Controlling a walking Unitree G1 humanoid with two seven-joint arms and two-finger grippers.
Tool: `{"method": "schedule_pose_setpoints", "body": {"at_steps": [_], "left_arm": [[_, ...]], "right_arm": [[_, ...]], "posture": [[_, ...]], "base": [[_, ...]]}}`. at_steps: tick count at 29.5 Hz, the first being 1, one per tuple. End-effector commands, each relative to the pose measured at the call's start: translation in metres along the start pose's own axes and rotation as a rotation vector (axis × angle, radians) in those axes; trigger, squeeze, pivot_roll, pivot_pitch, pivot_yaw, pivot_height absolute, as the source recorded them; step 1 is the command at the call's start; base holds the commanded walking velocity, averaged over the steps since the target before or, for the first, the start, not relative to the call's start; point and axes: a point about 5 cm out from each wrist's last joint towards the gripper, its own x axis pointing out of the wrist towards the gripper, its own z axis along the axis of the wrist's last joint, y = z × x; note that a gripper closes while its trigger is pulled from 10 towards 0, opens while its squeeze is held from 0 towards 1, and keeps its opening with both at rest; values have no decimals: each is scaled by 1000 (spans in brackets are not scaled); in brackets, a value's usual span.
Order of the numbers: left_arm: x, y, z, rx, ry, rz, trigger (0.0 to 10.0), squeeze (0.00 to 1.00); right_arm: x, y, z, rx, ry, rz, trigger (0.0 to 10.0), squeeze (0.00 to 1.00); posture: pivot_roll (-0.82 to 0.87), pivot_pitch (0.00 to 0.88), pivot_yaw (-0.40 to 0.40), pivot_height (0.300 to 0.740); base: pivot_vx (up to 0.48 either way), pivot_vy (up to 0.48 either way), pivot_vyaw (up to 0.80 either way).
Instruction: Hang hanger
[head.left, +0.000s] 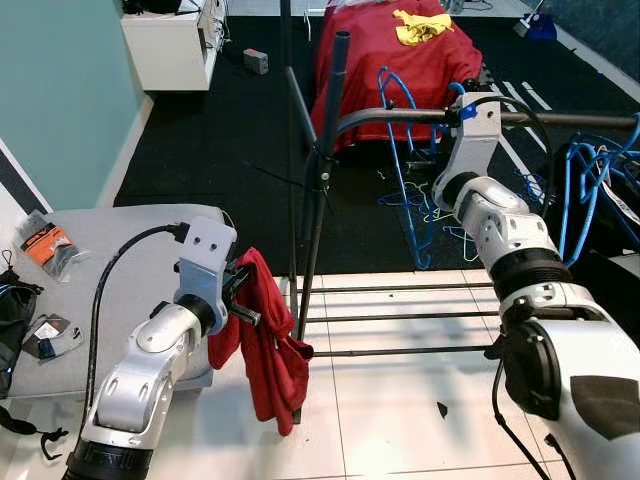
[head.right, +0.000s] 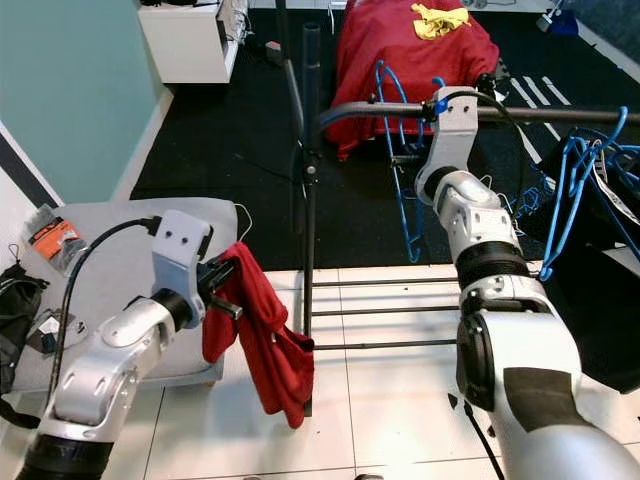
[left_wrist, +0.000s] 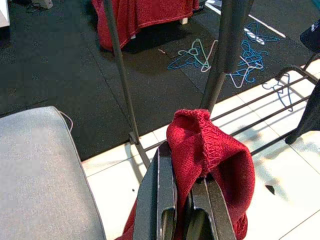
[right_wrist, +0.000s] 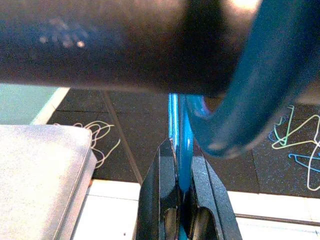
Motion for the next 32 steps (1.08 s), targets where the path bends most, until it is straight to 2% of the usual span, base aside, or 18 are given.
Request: {"method": "schedule_pose_setpoints", "body": {"at_steps": [1, 4, 5, 6, 9, 10, 13, 14, 21, 24, 25, 27, 30, 31, 32], "left_arm": [[-3, 2, 2, 11, -5, -5, 10000, 0], [-3, 1, 2, 13, -2, -14, 10000, 0], [-3, 1, 2, 13, -1, -19, 10000, 0], [-3, 1, 2, 12, 0, -22, 10000, 0], [-3, 0, 2, 12, 0, -23, 10000, 0], [-3, 0, 2, 13, 0, -25, 10000, 0], [-3, 0, 2, 13, -1, -26, 10000, 0], [-2, -1, 2, 13, -2, -28, 10000, 0], [-3, -1, 2, 16, -9, -13, 10000, 0], [-5, 5, 1, -8, -10, 33, 10000, 0], [-8, 9, -2, -22, -5, 52, 10000, 0], [-8, 9, -2, -22, -5, 52, 10000, 0], [-15, 10, -11, -51, 15, 73, 10000, 0], [-15, 10, -11, -51, 15, 73, 10000, 0], [-16, 9, -13, -61, 21, 72, 10000, 0]], "right_arm": [[1, -2, 3, 1, -3, -3, 10000, 0], [1, -4, 0, 7, 14, -15, 10000, 0], [1, -5, -1, 15, 18, -18, 10000, 51], [1, -5, -2, 21, 19, -19, 10000, 867], [1, -6, -2, 25, 19, -19, 10000, 867], [1, -6, -2, 26, 19, -20, 10000, 1000], [1, -7, -2, 15, 18, -31, 10000, 1000], [1, -8, -1, 1, 11, -44, 10000, 0], [-1, -12, 1, -56, -21, -70, 10000, 0], [-5, -12, 3, -80, -63, -70, 10000, 0], [-11, -8, 1, -104, -84, -65, 10000, 0], [-11, -8, 1, -104, -84, -65, 10000, 0], [-39, 9, -7, -189, -119, -67, 10000, 0], [-39, 9, -7, -189, -119, -67, 10000, 0], [-46, 12, -8, -209, -123, -72, 10000, 0]], "posture": [[11, 188, -7, 740], [12, 186, -7, 740], [11, 186, -7, 740], [11, 186, -7, 740], [11, 186, -7, 740], [11, 186, -7, 740], [11, 186, -7, 740], [5, 176, -6, 740], [15, 159, -17, 740], [15, 146, -10, 740], [10, 135, 1, 740], [10, 135, 1, 740], [-4, 117, 13, 740], [-4, 117, 13, 740], [-10, 109, 13, 740]], "base": [[0, 0, 0], [0, 0, 0], [0, 0, 0], [0, 0, 0], [0, 0, 0], [0, 0, 0], [0, 0, 0], [0, 0, 0], [0, 0, 0], [0, 0, 0], [0, 0, 0], [0, 0, 0], [0, 0, 0], [0, 0, 0], [0, 0, 0]]}}
